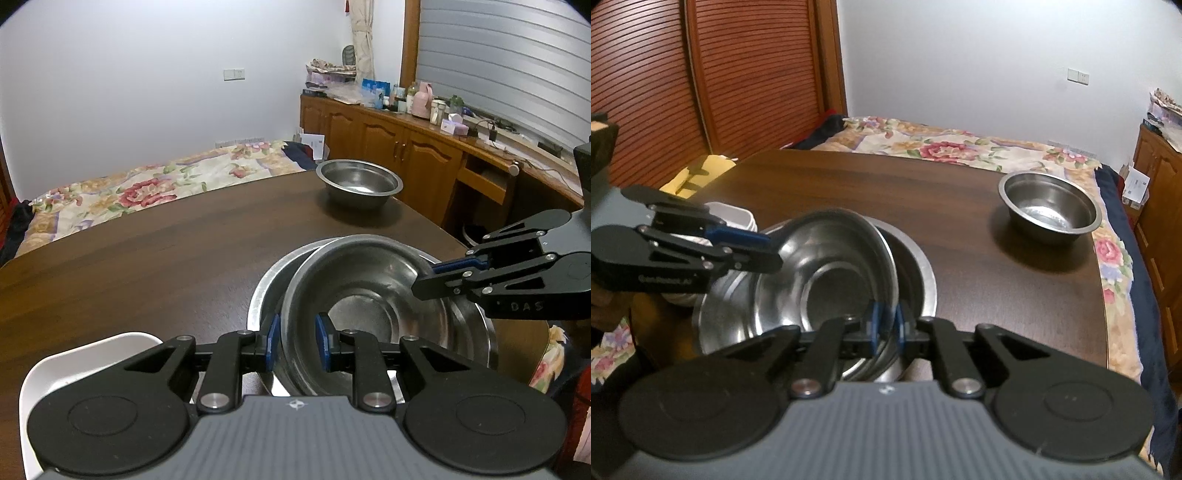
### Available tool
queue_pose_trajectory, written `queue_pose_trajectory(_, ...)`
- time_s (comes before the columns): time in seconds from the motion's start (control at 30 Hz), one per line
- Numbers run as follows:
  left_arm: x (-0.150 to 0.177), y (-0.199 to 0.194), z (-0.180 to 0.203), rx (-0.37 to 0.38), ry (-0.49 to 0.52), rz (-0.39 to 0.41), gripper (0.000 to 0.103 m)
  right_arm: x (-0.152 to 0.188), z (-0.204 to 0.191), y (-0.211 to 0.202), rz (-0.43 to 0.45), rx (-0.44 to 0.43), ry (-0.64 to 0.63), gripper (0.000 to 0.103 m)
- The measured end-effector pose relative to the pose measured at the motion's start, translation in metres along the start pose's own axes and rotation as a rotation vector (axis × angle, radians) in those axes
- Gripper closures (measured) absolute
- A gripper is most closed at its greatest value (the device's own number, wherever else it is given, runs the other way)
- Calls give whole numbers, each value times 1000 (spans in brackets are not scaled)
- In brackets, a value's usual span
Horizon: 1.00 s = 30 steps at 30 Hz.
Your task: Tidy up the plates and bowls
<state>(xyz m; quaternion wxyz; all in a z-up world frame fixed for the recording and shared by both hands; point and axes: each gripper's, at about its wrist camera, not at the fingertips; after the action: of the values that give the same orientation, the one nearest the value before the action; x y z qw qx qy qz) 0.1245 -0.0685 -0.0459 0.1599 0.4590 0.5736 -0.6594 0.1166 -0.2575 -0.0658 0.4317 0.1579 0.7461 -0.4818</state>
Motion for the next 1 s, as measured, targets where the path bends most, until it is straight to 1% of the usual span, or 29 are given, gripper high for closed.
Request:
queue_pose_trajectory(0.23, -2, -1, -1, -6, -9, 15, 77, -1, -1, 5, 4, 12, -9, 91)
queue_pose_trajectory(0.43, -3, -2, -2, -9, -11, 21, 77, -1, 3, 5, 20, 4, 16, 91)
queue_pose_trajectory(0.73, -7, -1, -4, -11, -17, 31, 77, -1, 5, 5, 43, 13, 20, 91)
queue_pose_trajectory(1.0, -21, 0, -3, -21, -17, 53, 77, -5, 10, 1, 93, 4, 43, 91)
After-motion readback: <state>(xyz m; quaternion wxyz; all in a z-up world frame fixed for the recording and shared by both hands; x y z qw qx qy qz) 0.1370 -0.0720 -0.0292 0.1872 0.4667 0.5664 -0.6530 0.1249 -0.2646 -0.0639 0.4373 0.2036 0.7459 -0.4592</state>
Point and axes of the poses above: each gripper's, at about its wrist camera, not at the fingertips, and y roughly the way its jaws point, z to its right, x to its underside, and after that the axes turned 10 degrees about -x, right-handed
